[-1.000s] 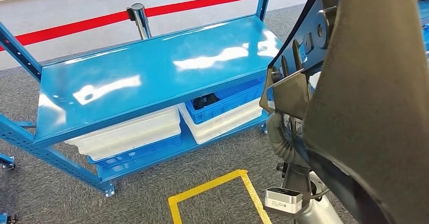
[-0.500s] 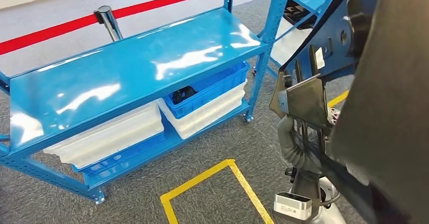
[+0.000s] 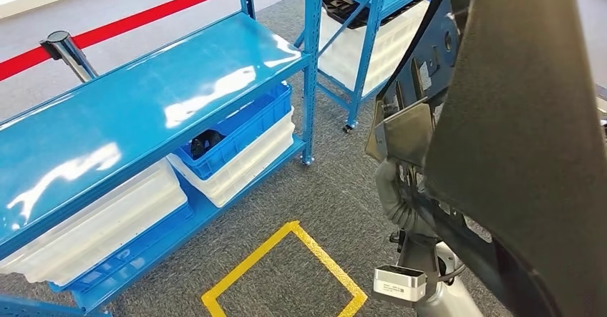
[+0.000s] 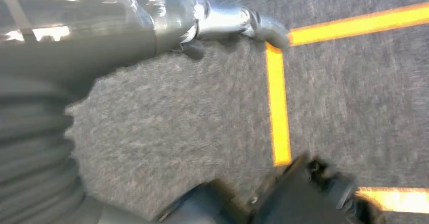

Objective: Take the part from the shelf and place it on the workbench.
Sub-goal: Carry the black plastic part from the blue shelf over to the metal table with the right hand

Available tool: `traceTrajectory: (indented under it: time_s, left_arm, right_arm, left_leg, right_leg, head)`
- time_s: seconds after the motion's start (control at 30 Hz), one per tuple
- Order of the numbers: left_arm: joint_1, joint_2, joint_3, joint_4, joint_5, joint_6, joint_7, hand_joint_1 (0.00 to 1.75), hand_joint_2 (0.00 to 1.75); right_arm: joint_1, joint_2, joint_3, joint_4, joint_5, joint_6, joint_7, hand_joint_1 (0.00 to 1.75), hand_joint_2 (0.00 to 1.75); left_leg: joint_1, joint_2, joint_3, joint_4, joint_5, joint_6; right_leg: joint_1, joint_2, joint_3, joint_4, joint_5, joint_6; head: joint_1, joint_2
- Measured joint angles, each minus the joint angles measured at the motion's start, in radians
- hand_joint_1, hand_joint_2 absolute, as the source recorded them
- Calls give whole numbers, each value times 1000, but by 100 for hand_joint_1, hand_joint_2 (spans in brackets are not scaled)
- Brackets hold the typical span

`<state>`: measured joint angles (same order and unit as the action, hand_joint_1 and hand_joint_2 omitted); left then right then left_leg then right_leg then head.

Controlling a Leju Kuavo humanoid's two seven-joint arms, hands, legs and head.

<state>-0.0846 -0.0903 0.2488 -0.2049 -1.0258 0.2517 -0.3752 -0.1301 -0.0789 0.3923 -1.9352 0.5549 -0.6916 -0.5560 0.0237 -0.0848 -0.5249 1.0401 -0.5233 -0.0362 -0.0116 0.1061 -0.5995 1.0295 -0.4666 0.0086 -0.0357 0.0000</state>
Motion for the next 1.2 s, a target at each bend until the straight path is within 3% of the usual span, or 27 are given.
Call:
traceTrajectory:
  time_s: [0.03,0.1,0.17,0.23,0.27,0.3,0.33,0.4,0.47,0.53,0.57,0.63,0.7,0.73,0.77,0.8,0.83,0.87,0.9,0.97,1.0,1.07,1.1,1.13,1.2]
  left_arm:
    - [-1,-1,0,0,0,0,-1,0,175]
    - [-1,-1,0,0,0,1,-2,0,175]
    - [3,0,0,0,0,2,-2,0,175]
    - [6,2,0,0,1,3,-1,0,175]
    - [7,2,1,0,1,4,-1,0,175]
    - [7,2,1,0,1,4,-1,0,175]
    - [7,2,0,0,1,4,-1,0,175]
    - [8,4,0,0,1,4,-1,0,175]
    - [11,7,0,0,1,4,-1,0,175]
    - [12,9,0,0,0,4,-2,0,175]
    - [11,9,0,0,-1,4,-2,0,175]
    - [10,11,0,0,-2,5,-1,0,175]
    - [8,13,0,0,-1,6,0,0,175]
    - [4,13,0,0,-1,7,0,0,175]
    - [0,13,0,0,-1,8,1,0,175]
    - [-3,13,0,0,-2,8,2,0,175]
    - [-4,14,0,-1,-2,8,3,0,175]
    - [-4,15,0,-1,-3,8,5,0,175]
    - [-3,16,0,0,-4,9,6,0,175]
    - [-1,20,0,0,-6,11,5,0,175]
    - [0,21,0,0,-7,11,4,0,175]
    - [4,23,0,0,-8,12,-1,0,175]
    - [7,24,0,0,-9,12,-5,0,175]
    - [9,25,0,0,-10,14,-8,0,175]
    - [11,26,0,0,-13,20,-14,0,175]
  right_arm:
    - [3,0,0,0,2,0,-1,168,175]
    - [7,0,0,-1,6,0,-5,168,175]
    - [10,1,0,-1,10,0,-9,168,175]
    - [15,3,1,-1,13,0,-10,168,175]
    - [18,4,1,-1,14,0,-10,168,175]
    - [21,4,1,-1,16,0,-10,168,175]
    - [24,5,1,-1,17,0,-10,168,175]
    - [25,7,1,-1,18,0,-11,168,175]
    - [28,10,2,-1,19,0,-15,168,175]
    - [35,13,2,-2,20,0,-19,168,175]
    - [38,14,2,-2,20,0,-21,168,175]
    - [38,16,1,-3,21,0,-25,168,175]
    - [39,19,1,-4,21,0,-29,168,175]
    - [41,19,1,-4,21,0,-31,168,175]
    - [44,19,1,-4,20,0,-34,168,175]
    - [47,19,1,-4,19,0,-37,168,175]
    - [51,19,1,-4,16,0,-42,168,175]
    - [55,19,1,-4,13,0,-46,168,175]
    - [59,19,0,-4,10,0,-51,168,175]
    - [67,19,-1,-5,5,0,-59,168,175]
    - [72,20,-2,-6,3,0,-63,168,175]
    - [86,21,-6,-12,-2,0,-70,168,175]
    - [93,21,-10,-15,-6,0,-74,168,175]
    - [98,22,-13,-18,-11,0,-81,168,175]
    - [107,24,-17,-21,-23,0,-97,168,175]
  left_leg:
    - [1,12,-2,-4,-2,4]
    - [3,39,-2,-11,-1,15]
    - [5,69,-1,-15,2,24]
    - [4,100,-2,-14,1,27]
    - [5,115,-1,-14,0,27]
    - [7,130,0,-14,-2,25]
    - [10,143,2,-14,-4,22]
    - [12,166,8,-13,-11,10]
    - [6,185,14,-13,-17,-3]
    - [2,204,23,-20,-18,-13]
    - [4,205,29,-23,-21,-18]
    - [7,169,18,14,-53,-23]
    - [5,115,-40,137,-115,-20]
    - [2,104,-75,209,-140,-19]
    - [-1,99,-101,258,-150,-17]
    - [-3,98,-110,271,-140,-14]
    - [-4,95,-100,244,-112,-10]
    - [-5,84,-75,183,-71,-6]
    - [-4,55,-49,118,-39,-1]
    - [-2,-1,-15,23,-8,4]
    - [-4,-16,-13,12,-11,6]
    - [-6,3,-13,4,-8,13]
    - [-6,17,-11,1,-6,18]
    - [-3,32,-9,-2,-3,23]
    - [-2,63,-8,-5,-1,29]
  right_leg:
    - [1,9,-6,0,4,7]
    - [4,-14,-24,19,-6,16]
    - [5,-63,-68,105,-52,22]
    - [-1,-84,-130,231,-100,26]
    - [-4,-89,-149,267,-105,29]
    - [-8,-94,-149,266,-92,32]
    - [-12,-103,-129,225,-63,36]
    - [-14,-144,-60,90,-3,44]
    - [-10,-175,-23,18,12,43]
    - [-6,-164,-25,15,6,29]
    - [-7,-152,-26,14,6,21]
    - [-11,-131,-25,12,6,5]
    - [-10,-112,-24,11,7,-7]
    - [-8,-101,-24,11,7,-11]
    - [-5,-88,-23,11,7,-13]
    - [-2,-74,-22,11,7,-14]
    - [-1,-59,-21,12,8,-15]
    - [0,-44,-20,13,8,-14]
    - [0,-31,-21,14,8,-13]
    - [0,-6,-30,19,13,-5]
    - [-2,5,-36,19,17,1]
    - [-4,26,-46,16,25,16]
    - [-1,18,-52,20,23,21]
    - [3,-2,-63,40,11,24]
    - [7,-61,-110,136,-39,28]
  head:
    - [0,0]
    - [6,0]
    - [21,0]
    - [36,0]
    - [41,0]
    - [46,0]
    - [50,0]
    - [60,0]
    - [63,0]
    - [54,0]
    - [48,0]
    - [35,0]
    - [17,0]
    - [11,0]
    - [7,0]
    - [5,0]
    - [4,0]
    - [4,0]
    - [3,0]
    - [1,0]
    - [1,0]
    - [1,0]
    - [2,0]
    - [8,0]
    - [25,0]
